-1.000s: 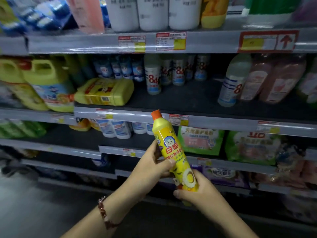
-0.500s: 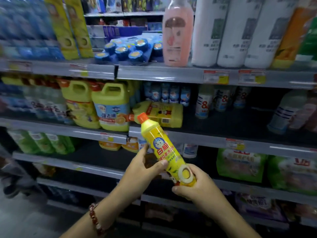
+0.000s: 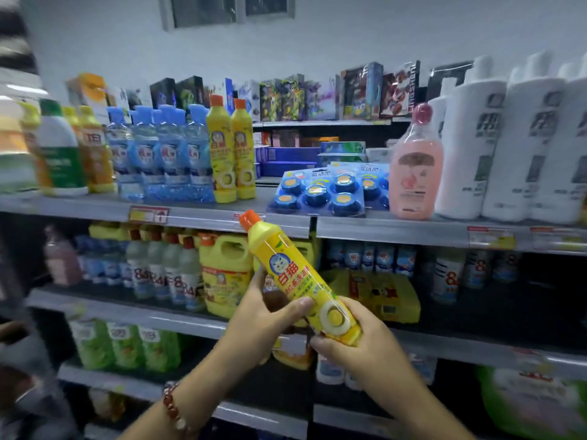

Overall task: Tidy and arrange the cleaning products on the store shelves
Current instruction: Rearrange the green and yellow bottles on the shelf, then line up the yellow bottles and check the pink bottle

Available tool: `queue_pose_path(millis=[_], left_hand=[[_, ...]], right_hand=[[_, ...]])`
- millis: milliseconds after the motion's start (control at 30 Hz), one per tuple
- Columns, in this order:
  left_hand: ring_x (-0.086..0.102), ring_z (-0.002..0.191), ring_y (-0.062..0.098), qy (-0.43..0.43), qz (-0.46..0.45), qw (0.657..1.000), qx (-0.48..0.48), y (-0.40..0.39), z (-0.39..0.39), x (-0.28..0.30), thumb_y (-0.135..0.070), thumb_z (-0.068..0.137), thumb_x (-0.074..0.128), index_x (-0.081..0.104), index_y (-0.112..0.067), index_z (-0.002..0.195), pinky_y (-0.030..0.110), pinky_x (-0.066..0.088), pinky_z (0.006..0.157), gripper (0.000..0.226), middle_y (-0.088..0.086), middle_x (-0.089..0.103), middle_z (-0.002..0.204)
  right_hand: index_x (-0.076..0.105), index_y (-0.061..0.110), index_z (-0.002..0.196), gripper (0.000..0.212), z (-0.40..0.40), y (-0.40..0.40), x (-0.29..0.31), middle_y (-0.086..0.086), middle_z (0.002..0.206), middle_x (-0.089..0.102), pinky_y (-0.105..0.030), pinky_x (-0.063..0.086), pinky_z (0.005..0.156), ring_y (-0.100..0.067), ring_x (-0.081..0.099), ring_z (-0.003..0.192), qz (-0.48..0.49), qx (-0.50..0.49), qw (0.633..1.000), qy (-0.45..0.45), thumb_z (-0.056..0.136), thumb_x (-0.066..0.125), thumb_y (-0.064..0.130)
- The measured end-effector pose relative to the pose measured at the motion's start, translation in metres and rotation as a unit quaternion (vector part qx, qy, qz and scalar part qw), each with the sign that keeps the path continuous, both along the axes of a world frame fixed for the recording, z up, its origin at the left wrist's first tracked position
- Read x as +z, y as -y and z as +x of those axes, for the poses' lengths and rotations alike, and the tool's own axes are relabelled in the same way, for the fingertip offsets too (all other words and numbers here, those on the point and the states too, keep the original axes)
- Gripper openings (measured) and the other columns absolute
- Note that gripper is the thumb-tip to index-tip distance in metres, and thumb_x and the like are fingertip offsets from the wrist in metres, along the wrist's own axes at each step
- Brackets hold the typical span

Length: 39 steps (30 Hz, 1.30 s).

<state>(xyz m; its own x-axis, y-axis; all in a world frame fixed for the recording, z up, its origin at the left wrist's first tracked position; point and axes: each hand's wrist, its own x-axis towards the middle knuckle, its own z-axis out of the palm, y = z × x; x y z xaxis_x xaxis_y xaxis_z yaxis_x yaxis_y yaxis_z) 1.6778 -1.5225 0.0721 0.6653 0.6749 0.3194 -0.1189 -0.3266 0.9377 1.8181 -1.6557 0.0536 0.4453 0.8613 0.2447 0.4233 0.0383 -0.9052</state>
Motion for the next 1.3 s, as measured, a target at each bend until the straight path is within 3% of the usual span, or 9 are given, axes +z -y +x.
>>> queue_pose_path(millis=[133, 233, 367, 467, 700, 900, 1067, 1133, 1300], left_hand=[[0.075, 0.099, 0.020, 0.047, -0.023, 0.998, 0.041, -0.016, -0.021, -0.005, -0.043, 0.068, 0.086, 0.048, -0.029, 0.135, 0.033, 0.060, 0.084, 0.079, 0.005, 0.078, 0.106], [0.074, 0.106, 0.023, 0.071, -0.087, 0.990, 0.088, -0.028, -0.037, -0.022, -0.046, 0.060, 0.094, 0.035, -0.040, 0.146, 0.051, 0.058, 0.092, 0.104, 0.004, 0.076, 0.114], [0.076, 0.095, 0.021, 0.114, -0.094, 0.980, 0.136, -0.049, -0.041, -0.010, -0.027, 0.073, 0.086, 0.046, -0.024, 0.133, 0.047, 0.061, 0.085, 0.072, 0.001, 0.079, 0.102], [0.076, 0.098, 0.026, 0.137, -0.047, 0.979, 0.143, -0.069, -0.040, 0.023, -0.022, 0.082, 0.078, 0.050, -0.025, 0.130, 0.051, 0.060, 0.087, 0.056, 0.007, 0.078, 0.105], [0.075, 0.098, 0.016, 0.156, 0.139, 0.967, 0.144, -0.131, -0.027, 0.111, -0.014, 0.088, 0.074, 0.049, -0.024, 0.132, 0.032, 0.062, 0.079, 0.052, 0.003, 0.075, 0.114], [0.066, 0.109, 0.003, 0.045, 0.359, 0.906, 0.219, -0.207, 0.000, 0.150, -0.033, 0.087, 0.079, 0.041, -0.031, 0.148, 0.028, 0.057, 0.091, 0.071, -0.011, 0.066, 0.122], [0.044, 0.141, 0.020, -0.050, 0.496, 0.822, 0.275, -0.258, 0.028, 0.140, -0.034, 0.089, 0.076, 0.036, -0.016, 0.156, 0.035, 0.035, 0.115, 0.079, 0.006, 0.051, 0.150], [0.030, 0.151, 0.030, -0.089, 0.525, 0.801, 0.271, -0.275, 0.032, 0.138, -0.039, 0.088, 0.076, 0.030, -0.019, 0.159, 0.047, 0.027, 0.123, 0.087, 0.010, 0.038, 0.161], [0.025, 0.151, 0.043, -0.142, 0.604, 0.740, 0.260, -0.306, 0.038, 0.141, -0.052, 0.085, 0.074, 0.033, -0.023, 0.157, 0.065, 0.030, 0.117, 0.088, 0.013, 0.027, 0.165]], right_hand=[[0.066, 0.035, 0.111, 0.045, -0.014, -0.028, 0.005, 0.011, 0.098, 0.075, -0.024, 0.057, 0.075, -0.006, 0.071, 0.089, -0.002, 0.030, 0.999, -0.034, 0.071, 0.086, 0.030], [0.065, 0.032, 0.118, 0.063, -0.025, -0.050, -0.006, 0.007, 0.105, 0.076, -0.035, 0.059, 0.088, -0.010, 0.072, 0.097, -0.022, 0.049, 0.997, -0.062, 0.058, 0.083, 0.041], [0.065, 0.034, 0.123, 0.058, -0.037, -0.087, -0.003, 0.011, 0.110, 0.076, -0.040, 0.057, 0.095, -0.009, 0.071, 0.102, 0.003, 0.075, 0.994, -0.082, 0.068, 0.084, 0.041], [0.063, 0.037, 0.124, 0.039, -0.040, -0.115, 0.024, 0.015, 0.109, 0.075, -0.028, 0.058, 0.089, -0.002, 0.070, 0.101, 0.049, 0.094, 0.992, -0.066, 0.088, 0.077, 0.031], [0.059, 0.033, 0.126, 0.045, -0.016, -0.190, 0.106, 0.015, 0.108, 0.072, -0.023, 0.059, 0.083, 0.003, 0.067, 0.098, 0.131, 0.106, 0.985, 0.034, 0.086, 0.080, 0.034], [0.049, 0.026, 0.120, 0.046, 0.011, -0.264, 0.147, 0.012, 0.097, 0.068, -0.033, 0.057, 0.076, -0.008, 0.066, 0.089, 0.139, 0.017, 0.979, 0.149, 0.084, 0.079, 0.030], [0.053, 0.018, 0.113, 0.039, 0.024, -0.321, 0.139, 0.001, 0.096, 0.069, -0.043, 0.060, 0.075, -0.019, 0.068, 0.086, 0.088, -0.042, 0.985, 0.144, 0.081, 0.075, 0.023], [0.063, 0.017, 0.112, 0.034, 0.025, -0.333, 0.140, -0.004, 0.098, 0.070, -0.033, 0.054, 0.065, -0.023, 0.068, 0.086, 0.059, -0.062, 0.984, 0.157, 0.081, 0.076, 0.025], [0.069, 0.024, 0.115, 0.035, 0.025, -0.348, 0.150, -0.003, 0.106, 0.073, -0.028, 0.049, 0.065, -0.022, 0.068, 0.095, -0.025, -0.056, 0.983, 0.174, 0.084, 0.077, 0.035]])
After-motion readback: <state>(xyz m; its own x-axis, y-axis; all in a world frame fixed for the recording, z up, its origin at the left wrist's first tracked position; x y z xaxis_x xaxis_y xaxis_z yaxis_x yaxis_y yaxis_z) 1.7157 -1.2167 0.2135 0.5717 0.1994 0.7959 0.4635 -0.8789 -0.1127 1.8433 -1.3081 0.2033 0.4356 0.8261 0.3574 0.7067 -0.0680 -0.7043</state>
